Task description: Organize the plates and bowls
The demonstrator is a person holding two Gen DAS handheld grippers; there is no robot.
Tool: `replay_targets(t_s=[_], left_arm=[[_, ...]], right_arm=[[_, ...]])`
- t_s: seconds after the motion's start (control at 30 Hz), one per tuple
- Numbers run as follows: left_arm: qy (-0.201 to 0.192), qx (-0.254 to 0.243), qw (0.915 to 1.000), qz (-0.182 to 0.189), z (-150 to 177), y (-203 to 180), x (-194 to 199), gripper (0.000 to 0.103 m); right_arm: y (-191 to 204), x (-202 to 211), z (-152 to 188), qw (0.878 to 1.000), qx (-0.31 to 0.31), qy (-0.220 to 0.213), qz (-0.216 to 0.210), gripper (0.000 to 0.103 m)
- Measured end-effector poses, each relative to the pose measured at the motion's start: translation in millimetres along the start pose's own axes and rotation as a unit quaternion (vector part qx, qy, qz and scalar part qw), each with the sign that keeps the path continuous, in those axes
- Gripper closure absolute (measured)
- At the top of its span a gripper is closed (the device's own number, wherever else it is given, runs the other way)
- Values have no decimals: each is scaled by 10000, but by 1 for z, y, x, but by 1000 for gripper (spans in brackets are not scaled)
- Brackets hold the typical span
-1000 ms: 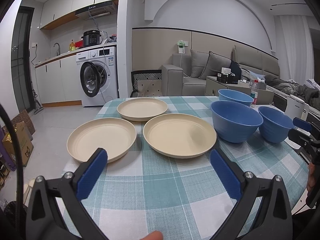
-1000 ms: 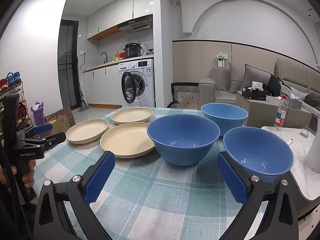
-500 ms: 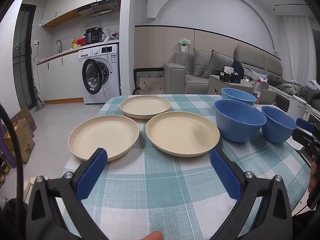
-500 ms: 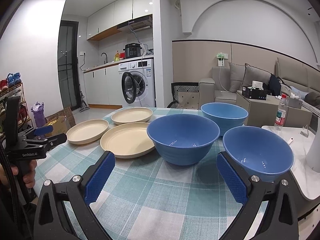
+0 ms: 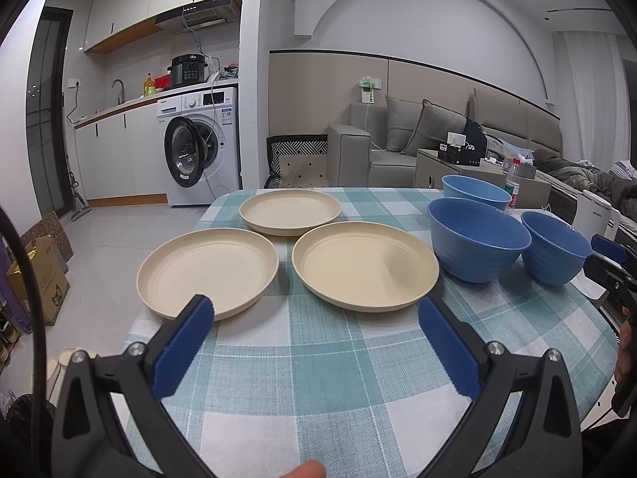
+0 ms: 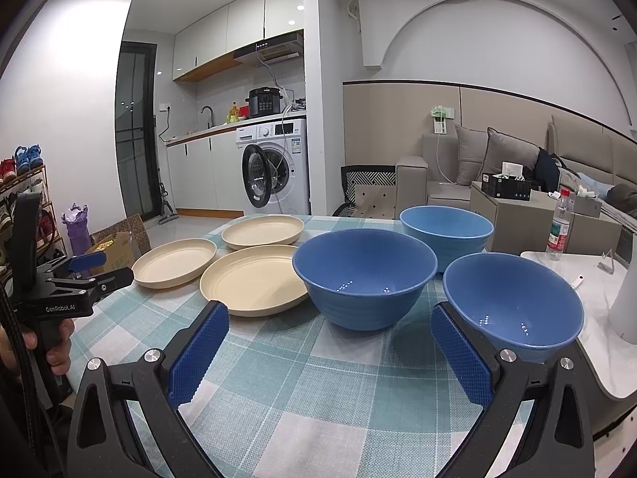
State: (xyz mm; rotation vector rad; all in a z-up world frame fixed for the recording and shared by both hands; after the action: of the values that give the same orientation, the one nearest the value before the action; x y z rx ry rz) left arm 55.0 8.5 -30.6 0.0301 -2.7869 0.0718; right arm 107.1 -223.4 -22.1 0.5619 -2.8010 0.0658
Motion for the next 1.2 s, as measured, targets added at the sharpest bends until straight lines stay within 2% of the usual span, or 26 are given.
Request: replay_targets(t_s=[0.63, 0.83, 1.2], left_arm=[[15, -35, 10000, -13, -3, 2, 0, 0], [10, 76, 9999, -75, -8, 11, -2, 0], [-109, 67, 9992, -370, -31, 40, -9, 0]], right_arm=[[0, -2, -10, 10000, 40, -34, -11, 0], [9, -12, -16, 9997, 241, 15, -91, 0], [22, -42, -50, 9991, 263, 130, -314, 0]])
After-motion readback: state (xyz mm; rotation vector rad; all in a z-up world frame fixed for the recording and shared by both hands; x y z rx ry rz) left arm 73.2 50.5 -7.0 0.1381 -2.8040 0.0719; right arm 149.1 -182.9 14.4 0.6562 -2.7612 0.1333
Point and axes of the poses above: each gripper's, at about its wrist camera, not at the fingertips, and x roughly against the way its jaws point, y to its left, z to its underside, the point moved 6 cm from there along -x, roughly the way its jaws point, and after that the axes turned 6 degrees about -y, right-handed, at the moved point
